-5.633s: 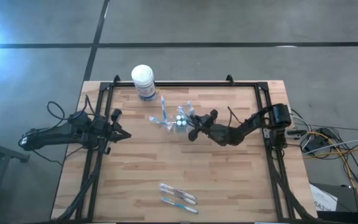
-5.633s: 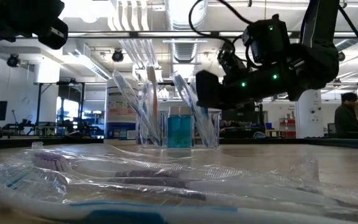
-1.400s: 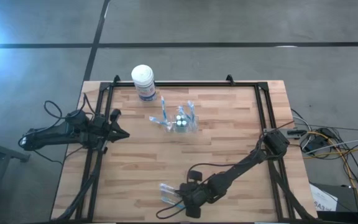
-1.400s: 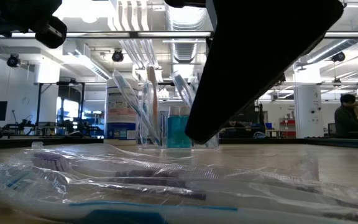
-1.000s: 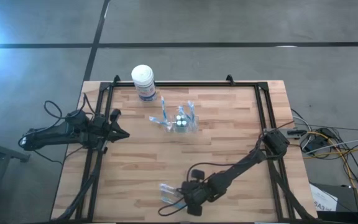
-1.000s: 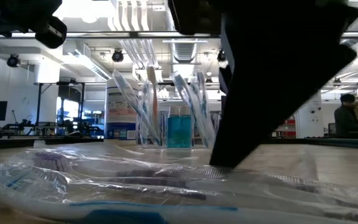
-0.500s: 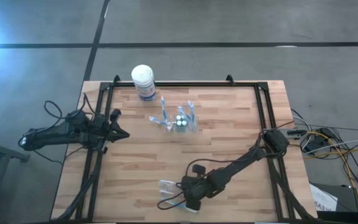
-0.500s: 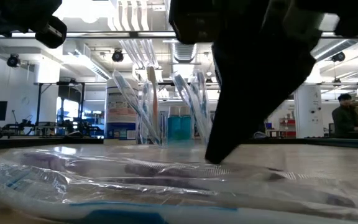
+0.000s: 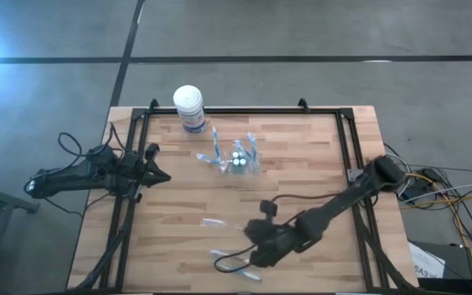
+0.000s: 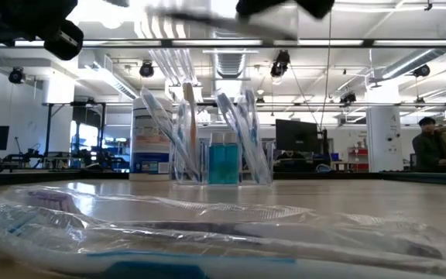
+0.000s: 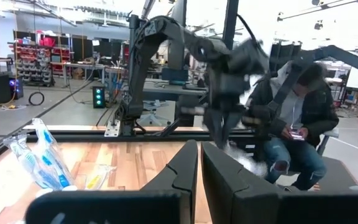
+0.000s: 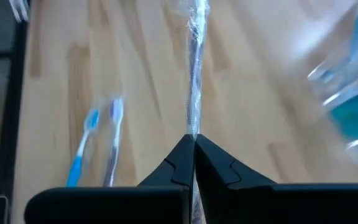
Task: Pick & Place toothbrushing station
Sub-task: Put the violet toothbrush in the transparent organizer
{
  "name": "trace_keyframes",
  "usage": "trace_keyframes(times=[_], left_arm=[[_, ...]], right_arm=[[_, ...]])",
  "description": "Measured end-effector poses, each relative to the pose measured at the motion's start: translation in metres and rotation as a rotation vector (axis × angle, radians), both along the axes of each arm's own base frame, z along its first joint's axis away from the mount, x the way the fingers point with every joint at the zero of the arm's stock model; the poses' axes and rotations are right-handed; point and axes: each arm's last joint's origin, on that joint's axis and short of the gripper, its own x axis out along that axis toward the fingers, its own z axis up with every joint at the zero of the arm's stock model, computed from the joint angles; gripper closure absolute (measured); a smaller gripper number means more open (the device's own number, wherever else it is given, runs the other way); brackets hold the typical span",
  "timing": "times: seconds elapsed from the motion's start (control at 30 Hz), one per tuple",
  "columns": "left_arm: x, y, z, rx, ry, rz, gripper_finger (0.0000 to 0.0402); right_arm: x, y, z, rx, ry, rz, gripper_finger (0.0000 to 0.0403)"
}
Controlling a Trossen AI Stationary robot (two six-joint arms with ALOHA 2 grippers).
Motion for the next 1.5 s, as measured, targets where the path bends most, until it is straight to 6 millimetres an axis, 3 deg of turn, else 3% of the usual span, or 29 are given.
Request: trace_keyframes(times=[0.1,0.27,0.53,0.77,0.97,1.2,1.33,1.5], left_arm=[[0.000,0.000,0.000,0.030,-0.006,-0.001,0.0376],[0.001,0.000,-0.003,0.076,0.005,-0.012,0.0376],[0.007,0.000,-0.012,0.092,-0.068,-0.009,0.0376],[0.021,0.003,-0.013,0.103,-0.066,0.025,0.0353],[0.034,0.002,-0.001,0.102,-0.168,-0.062,0.0262],[0.049,0.006,0.012,0.063,-0.166,0.041,0.0160],[0.055,0.007,0.020,0.058,-0.163,0.048,0.0136],[0.062,0.006,0.030,0.032,-0.194,0.015,0.0135]], right_arm=[[-0.012,-0.013,0.019,-0.021,-0.044,-0.003,0.0396],[-0.022,-0.044,0.025,-0.037,-0.201,0.021,0.0395],[-0.022,-0.097,-0.004,0.038,-0.624,0.185,0.0395],[-0.011,-0.132,-0.015,0.014,-0.757,0.209,0.0395],[0.007,-0.143,-0.012,-0.064,-0.805,0.212,0.0395],[0.027,-0.140,0.000,-0.169,-0.840,0.251,0.0395],[0.039,-0.140,0.003,-0.201,-0.845,0.247,0.0395],[0.055,-0.149,0.003,-0.215,-0.853,0.218,0.0395]])
